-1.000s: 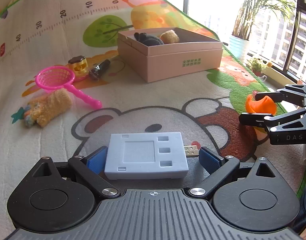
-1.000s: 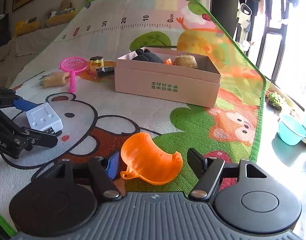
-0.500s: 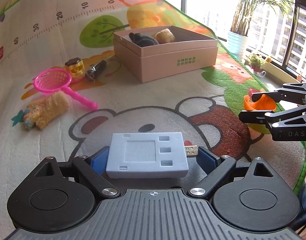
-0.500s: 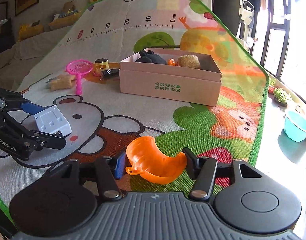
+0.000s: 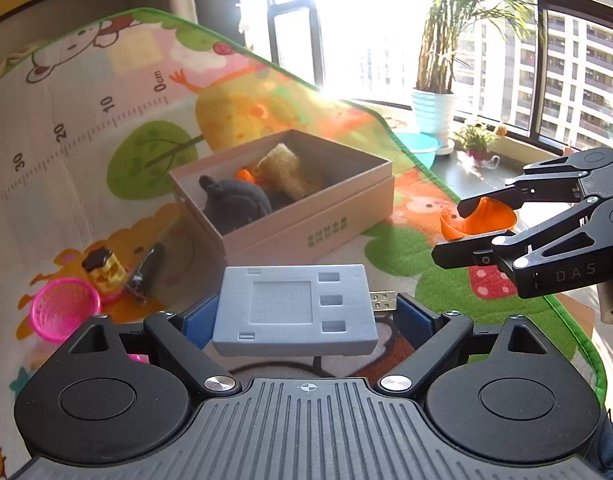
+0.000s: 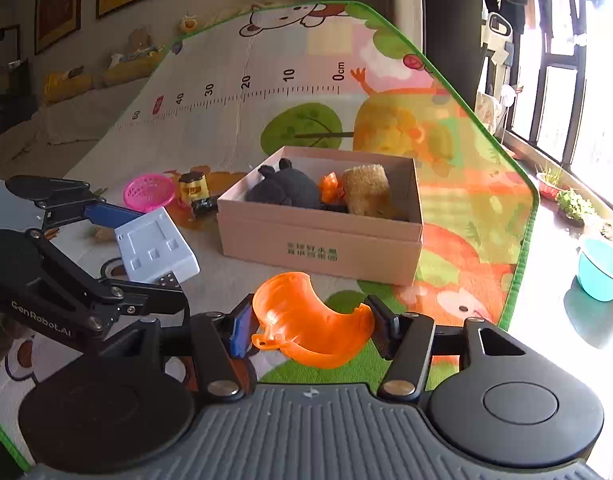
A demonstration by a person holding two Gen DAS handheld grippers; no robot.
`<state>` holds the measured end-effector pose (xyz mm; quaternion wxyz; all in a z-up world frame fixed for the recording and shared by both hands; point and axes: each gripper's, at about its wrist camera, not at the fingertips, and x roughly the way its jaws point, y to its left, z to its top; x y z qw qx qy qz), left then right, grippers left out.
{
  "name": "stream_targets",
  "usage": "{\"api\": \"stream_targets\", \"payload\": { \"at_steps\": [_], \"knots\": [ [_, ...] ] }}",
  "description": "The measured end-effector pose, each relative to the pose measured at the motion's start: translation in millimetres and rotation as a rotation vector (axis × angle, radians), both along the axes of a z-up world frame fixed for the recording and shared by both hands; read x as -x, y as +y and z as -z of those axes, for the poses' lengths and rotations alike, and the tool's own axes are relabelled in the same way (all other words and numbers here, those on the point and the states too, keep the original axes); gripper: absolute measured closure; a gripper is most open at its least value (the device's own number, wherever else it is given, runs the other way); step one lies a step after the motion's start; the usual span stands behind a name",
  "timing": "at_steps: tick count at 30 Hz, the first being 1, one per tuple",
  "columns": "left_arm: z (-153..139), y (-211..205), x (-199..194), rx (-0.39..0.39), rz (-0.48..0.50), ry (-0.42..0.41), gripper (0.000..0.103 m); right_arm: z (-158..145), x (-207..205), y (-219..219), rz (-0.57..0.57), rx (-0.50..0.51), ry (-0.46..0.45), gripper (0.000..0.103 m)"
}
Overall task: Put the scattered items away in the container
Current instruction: 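Release the white card reader into the pink box while the right tool drops the orange cup in, then reach the right tool to the yellow toy with brown flower lid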
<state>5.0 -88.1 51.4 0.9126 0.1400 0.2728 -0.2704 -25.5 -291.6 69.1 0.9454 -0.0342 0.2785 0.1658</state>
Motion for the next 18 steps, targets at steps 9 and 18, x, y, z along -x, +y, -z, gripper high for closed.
{"api": "stream_targets", "payload": {
  "at_steps": [9,18],
  "knots": [
    [-26.7,-34.3,-98.5,0.047,-0.016,-0.136,0.008,-37.6,-124.8,-7.7,0.068,-0.069,-0.067,0.046],
    [-39.9,-43.5,-153.4,0.062,-0.023,-0.176,0.006,-49.8,-192.3,-25.3,0.175,-0.171,-0.069,0.025]
  ]
}}
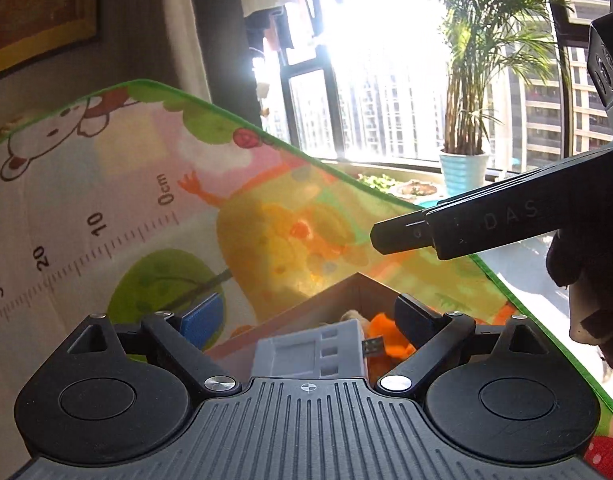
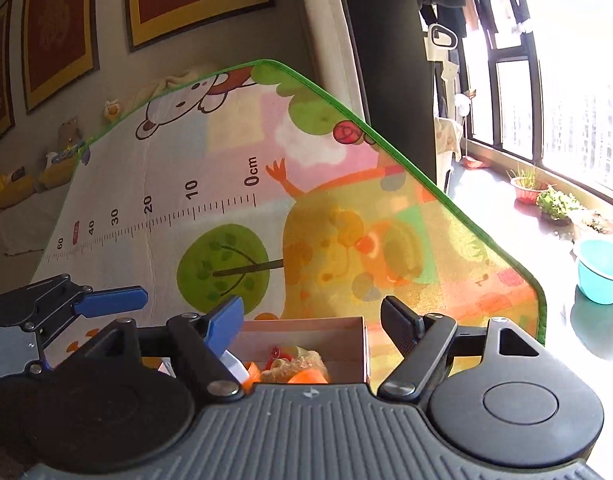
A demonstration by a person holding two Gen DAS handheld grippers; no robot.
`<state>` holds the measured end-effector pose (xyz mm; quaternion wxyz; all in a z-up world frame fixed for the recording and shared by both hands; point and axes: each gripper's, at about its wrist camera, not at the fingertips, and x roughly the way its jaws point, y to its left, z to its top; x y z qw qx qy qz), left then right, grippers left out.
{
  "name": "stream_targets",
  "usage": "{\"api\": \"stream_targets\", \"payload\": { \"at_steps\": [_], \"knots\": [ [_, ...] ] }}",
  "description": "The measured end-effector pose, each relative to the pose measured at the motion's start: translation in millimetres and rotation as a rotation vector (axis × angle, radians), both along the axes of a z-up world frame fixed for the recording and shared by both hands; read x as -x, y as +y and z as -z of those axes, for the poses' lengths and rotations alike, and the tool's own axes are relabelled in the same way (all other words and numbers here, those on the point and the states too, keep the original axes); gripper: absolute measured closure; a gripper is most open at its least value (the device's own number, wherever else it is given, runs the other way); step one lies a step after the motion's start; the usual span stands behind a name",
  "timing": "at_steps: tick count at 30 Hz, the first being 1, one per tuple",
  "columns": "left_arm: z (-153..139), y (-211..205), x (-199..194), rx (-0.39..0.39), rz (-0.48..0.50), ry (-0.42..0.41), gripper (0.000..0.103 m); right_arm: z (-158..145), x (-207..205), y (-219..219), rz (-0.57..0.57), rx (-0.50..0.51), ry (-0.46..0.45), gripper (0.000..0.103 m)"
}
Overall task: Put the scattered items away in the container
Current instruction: 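Reach the right tool to the yellow toy with brown flower lid, then close the right tool on the yellow flower-lid toy and lift it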
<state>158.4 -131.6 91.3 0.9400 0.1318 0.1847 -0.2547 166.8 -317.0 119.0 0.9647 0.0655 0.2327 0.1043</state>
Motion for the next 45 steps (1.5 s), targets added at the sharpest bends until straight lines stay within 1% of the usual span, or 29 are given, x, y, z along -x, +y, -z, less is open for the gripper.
{"api": "stream_targets", "payload": {
  "at_steps": [3,5,7,10,13,14,15,16,18,20,22,24,25,27,29,31,35,38,41,42,43,44,45],
  "knots": [
    [8.7,12.3,5.8,-0.003,-0.026,0.041,0.005,12.6,2.9,1.4,0.012,0.008,0.020,0.021],
    [15.9,25.7,16.6,-0.017,-0.055,0.062,0.005,21.3,6.2,5.1,0.013,0.020,0.042,0.021],
    [20.8,46.5,32.7,-0.002,-0.092,0.077,0.004,27.1,11.7,11.2,0.000,0.035,0.053,0.020],
    [28.7,85.6,63.8,0.025,-0.147,0.107,0.002,29.3,24.9,29.2,-0.035,0.080,0.030,0.017],
    [45.2,119.8,90.1,-0.012,-0.225,0.151,0.001,26.1,38.5,57.8,-0.107,0.116,-0.016,0.015],
    [52.3,130.4,97.5,-0.027,-0.262,0.171,0.001,25.1,42.8,69.6,-0.137,0.125,-0.030,0.012],
    [59.5,140.9,104.4,-0.034,-0.300,0.194,0.001,24.5,46.7,82.6,-0.170,0.137,-0.041,0.008],
    [65.9,151.6,110.2,-0.030,-0.330,0.218,0.001,24.5,50.4,96.7,-0.205,0.157,-0.050,0.006],
    [75.6,172.8,119.9,0.014,-0.377,0.260,0.001,26.1,59.2,130.1,-0.285,0.220,-0.075,0.004],
    [81.2,190.3,128.2,0.070,-0.417,0.281,0.001,29.1,67.8,162.9,-0.350,0.283,-0.095,0.004],
    [84.4,200.5,134.6,0.105,-0.440,0.289,0.001,32.5,73.3,191.7,-0.419,0.320,-0.091,0.007],
    [87.7,205.8,139.9,0.110,-0.441,0.293,0.001,35.5,76.4,215.6,-0.485,0.341,-0.076,0.018],
    [90.1,207.6,142.4,0.110,-0.437,0.294,0.001,37.1,76.1,227.3,-0.512,0.347,-0.061,0.022],
    [94.8,210.5,146.1,0.125,-0.429,0.305,0.001,41.5,69.7,244.2,-0.542,0.342,-0.016,0.037],
    [94.5,210.8,148.5,0.140,-0.422,0.296,0.001,49.7,58.4,256.9,-0.541,0.327,0.043,0.049],
    [93.8,208.9,150.2,0.142,-0.416,0.279,0.001,58.3,46.1,264.6,-0.499,0.318,0.068,0.049],
    [94.8,209.0,150.2,0.158,-0.398,0.279,0.001,68.4,19.8,274.4,-0.403,0.282,0.063,0.048],
    [97.2,216.6,145.8,0.203,-0.407,0.314,0.001,78.5,-1.3,281.7,-0.370,0.256,0.104,0.048],
    [98.2,226.0,143.5,0.264,-0.419,0.330,0.001,90.2,-17.2,285.2,-0.331,0.234,0.130,0.040],
    [97.9,226.6,143.5,0.269,-0.419,0.330,0.001,93.2,-22.3,285.2,-0.332,0.217,0.150,0.040],
    [97.3,226.1,144.3,0.269,-0.419,0.329,0.001,96.3,-26.2,284.6,-0.343,0.204,0.176,0.042],
    [97.0,225.5,144.4,0.265,-0.420,0.328,0.001,98.7,-27.7,284.1,-0.354,0.197,0.197,0.051],
    [97.0,224.9,144.4,0.261,-0.420,0.327,0.001,99.9,-26.1,283.2,-0.361,0.196,0.209,0.054]
  ]
}}
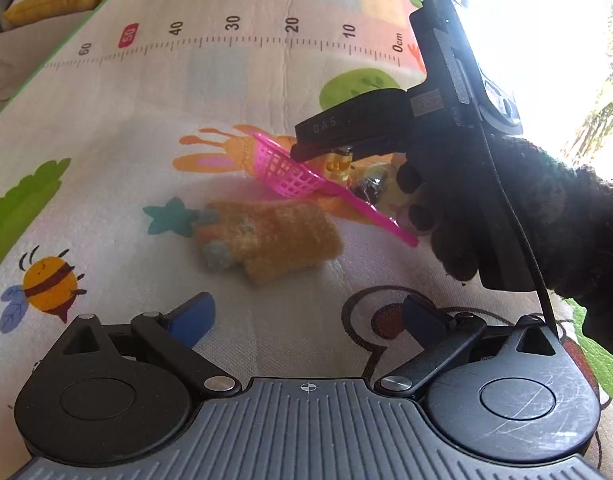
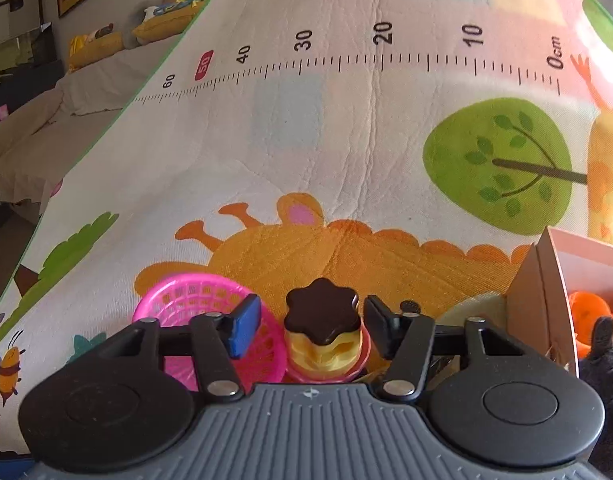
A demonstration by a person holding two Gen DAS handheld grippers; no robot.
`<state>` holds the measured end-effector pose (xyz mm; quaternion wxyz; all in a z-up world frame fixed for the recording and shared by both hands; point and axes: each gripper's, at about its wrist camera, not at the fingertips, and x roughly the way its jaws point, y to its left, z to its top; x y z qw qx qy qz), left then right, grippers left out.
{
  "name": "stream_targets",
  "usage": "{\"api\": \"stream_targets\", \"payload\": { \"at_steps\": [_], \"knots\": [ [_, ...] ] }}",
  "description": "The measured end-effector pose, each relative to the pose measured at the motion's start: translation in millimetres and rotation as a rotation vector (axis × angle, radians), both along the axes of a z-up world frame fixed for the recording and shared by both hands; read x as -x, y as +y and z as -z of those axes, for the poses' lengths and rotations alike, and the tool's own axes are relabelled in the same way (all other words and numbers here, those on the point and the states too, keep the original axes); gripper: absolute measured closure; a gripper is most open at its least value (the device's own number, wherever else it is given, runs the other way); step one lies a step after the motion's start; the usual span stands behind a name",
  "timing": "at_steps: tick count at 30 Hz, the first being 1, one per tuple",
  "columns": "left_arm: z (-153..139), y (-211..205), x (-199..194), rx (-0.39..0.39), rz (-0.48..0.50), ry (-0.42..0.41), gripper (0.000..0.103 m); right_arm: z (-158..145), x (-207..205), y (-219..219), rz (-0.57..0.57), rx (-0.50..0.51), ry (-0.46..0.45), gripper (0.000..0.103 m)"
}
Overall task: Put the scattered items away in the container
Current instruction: 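Close the right tool on the yellow flower-lid toy and lift it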
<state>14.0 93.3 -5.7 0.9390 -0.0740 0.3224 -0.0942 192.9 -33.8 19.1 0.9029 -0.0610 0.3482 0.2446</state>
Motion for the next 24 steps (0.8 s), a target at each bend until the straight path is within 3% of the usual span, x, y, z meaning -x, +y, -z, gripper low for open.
{"api": "stream_targets", "payload": {
  "at_steps": [5,12,20,22,24],
  "knots": [
    [-1.0,-0.9,1.3,-0.005,0.004,-0.008,0.001,-2.8,31.5,-10.5,-0.076,0.021,0.010,0.061],
    [-5.6,-12.4,17.6,-0.034,0.077,-0.045,0.001,-9.3,99.0,-50.6,-0.165,-0.001,0.068,0.061],
    [-5.2,-51.0,43.7,-0.096,0.212,-0.029,0.001,-10.5,180.8,-125.6,-0.105,-0.007,0.050,0.061],
    [-6.5,-62.8,46.9,-0.113,0.236,-0.030,0.000,-9.4,195.3,-143.8,-0.062,-0.015,0.026,0.057],
    [-9.2,-73.8,47.1,-0.127,0.249,-0.035,0.000,-9.2,206.4,-162.3,-0.013,-0.039,0.007,0.040]
  ]
}}
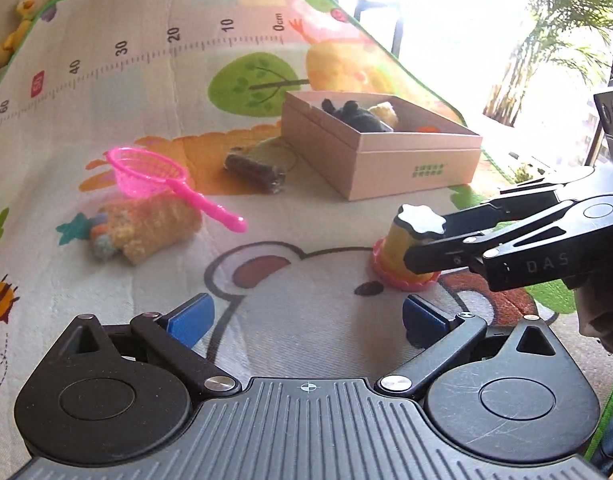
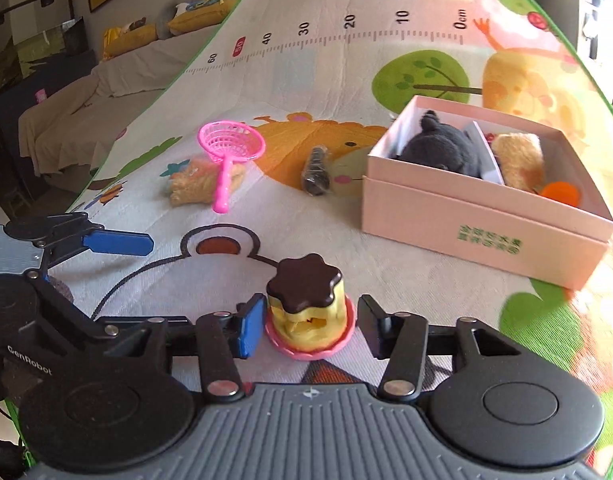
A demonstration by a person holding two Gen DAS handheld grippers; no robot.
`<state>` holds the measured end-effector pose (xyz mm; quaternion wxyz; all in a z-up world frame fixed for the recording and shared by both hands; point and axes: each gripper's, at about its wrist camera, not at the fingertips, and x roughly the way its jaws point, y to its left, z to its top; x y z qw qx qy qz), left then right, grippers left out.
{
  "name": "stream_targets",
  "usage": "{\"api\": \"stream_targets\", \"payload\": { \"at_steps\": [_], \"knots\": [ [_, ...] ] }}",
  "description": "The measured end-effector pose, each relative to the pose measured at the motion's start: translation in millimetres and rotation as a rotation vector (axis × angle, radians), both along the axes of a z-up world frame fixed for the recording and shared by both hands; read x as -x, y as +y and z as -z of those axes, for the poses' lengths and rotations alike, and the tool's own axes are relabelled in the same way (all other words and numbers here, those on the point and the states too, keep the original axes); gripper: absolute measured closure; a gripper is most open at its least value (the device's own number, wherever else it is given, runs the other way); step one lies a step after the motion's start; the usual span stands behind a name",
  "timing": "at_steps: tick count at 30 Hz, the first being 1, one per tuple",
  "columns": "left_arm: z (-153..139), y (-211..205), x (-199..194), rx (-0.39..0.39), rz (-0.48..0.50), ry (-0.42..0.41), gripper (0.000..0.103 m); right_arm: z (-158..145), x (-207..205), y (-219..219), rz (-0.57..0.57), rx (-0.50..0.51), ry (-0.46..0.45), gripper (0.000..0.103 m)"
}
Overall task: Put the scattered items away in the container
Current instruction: 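Close the right tool on the yellow flower-lid toy and lift it, then move the left tool to the black wrapped roll while the right tool holds the yellow toy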
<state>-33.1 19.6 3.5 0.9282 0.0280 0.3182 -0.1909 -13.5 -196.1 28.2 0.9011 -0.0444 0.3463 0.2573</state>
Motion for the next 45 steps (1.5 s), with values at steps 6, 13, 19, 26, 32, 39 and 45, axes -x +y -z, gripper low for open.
{"api": "stream_targets", "payload": {
  "at_steps": [6,13,19,26,32,39,45],
  "knots": [
    [-15.9,-20.2,-28.8,-0.019,-0.069,-0.057,0.001,5.9,22.0,-39.6,0.167,0.024,-0.141,0.022],
    [-28.2,-30.2,-112.4,-0.035,-0.176,-0.015,0.001,12.3,26.0,-65.5,0.241,-0.065,-0.157,0.017],
    [-7.9,-47.2,-155.6,-0.149,-0.242,0.024,0.009,14.3,25.6,-84.0,0.285,-0.176,-0.137,0.012],
    [6.5,-46.6,-166.6,-0.132,-0.231,0.077,0.031,16.8,23.2,-86.8,0.288,-0.207,-0.112,0.010],
    [0.9,-34.1,-157.6,-0.106,-0.182,0.064,0.065,17.2,22.5,-86.9,0.297,-0.210,-0.107,0.008],
    [-21.8,-13.4,-91.0,-0.031,-0.072,0.021,0.067,19.0,20.8,-86.4,0.299,-0.205,-0.092,0.006],
    [-21.1,-10.0,-6.6,0.036,0.098,0.059,0.068,20.0,16.7,-80.7,0.280,-0.172,-0.065,0.004]
  ]
}}
